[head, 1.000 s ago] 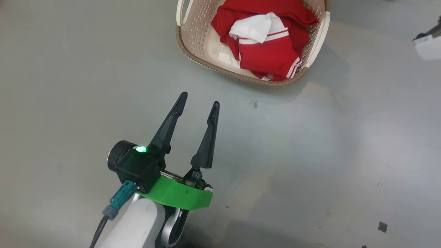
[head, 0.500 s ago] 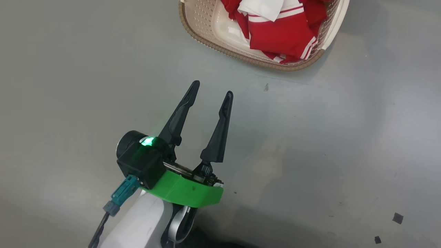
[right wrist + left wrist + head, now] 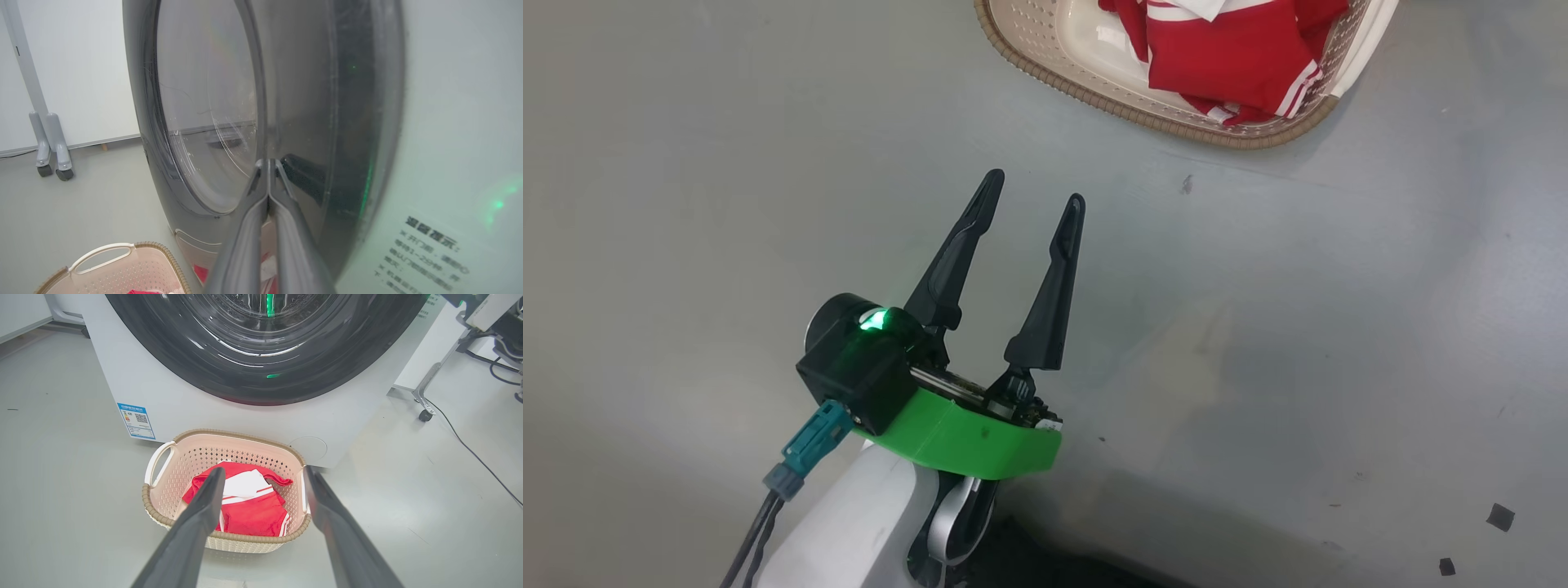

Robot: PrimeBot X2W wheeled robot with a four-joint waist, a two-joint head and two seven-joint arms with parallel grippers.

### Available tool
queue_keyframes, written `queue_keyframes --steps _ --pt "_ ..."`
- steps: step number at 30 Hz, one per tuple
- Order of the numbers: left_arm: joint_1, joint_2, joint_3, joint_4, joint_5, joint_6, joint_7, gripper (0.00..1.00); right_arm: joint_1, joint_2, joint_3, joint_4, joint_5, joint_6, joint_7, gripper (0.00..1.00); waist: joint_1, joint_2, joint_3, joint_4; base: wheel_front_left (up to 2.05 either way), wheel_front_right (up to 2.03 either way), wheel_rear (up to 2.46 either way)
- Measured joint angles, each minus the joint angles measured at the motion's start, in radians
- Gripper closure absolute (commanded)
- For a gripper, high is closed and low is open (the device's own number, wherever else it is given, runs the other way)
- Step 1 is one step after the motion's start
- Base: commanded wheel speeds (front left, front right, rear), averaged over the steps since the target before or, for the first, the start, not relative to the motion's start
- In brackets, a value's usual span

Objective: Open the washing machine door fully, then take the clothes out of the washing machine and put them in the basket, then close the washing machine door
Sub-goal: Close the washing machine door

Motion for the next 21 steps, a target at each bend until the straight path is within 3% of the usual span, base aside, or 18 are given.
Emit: queue_keyframes --steps 14,21 --pt "-0.016 -0.002 0.005 0.024 -0.007 0.004 0.0 0.0 -0.011 0.034 0.053 0.102 0.002 0.002 -0.07 1.0 0.0 0.0 -0.029 0.001 0.0 0.0 0.0" --pt "-0.027 -0.003 0.029 0.069 0.008 0.005 0.0 0.0 0.083 0.047 0.116 0.151 0.026 -0.008 -0.148 1.0 0.0 0.0 -0.084 -0.014 0.0 0.0 0.0"
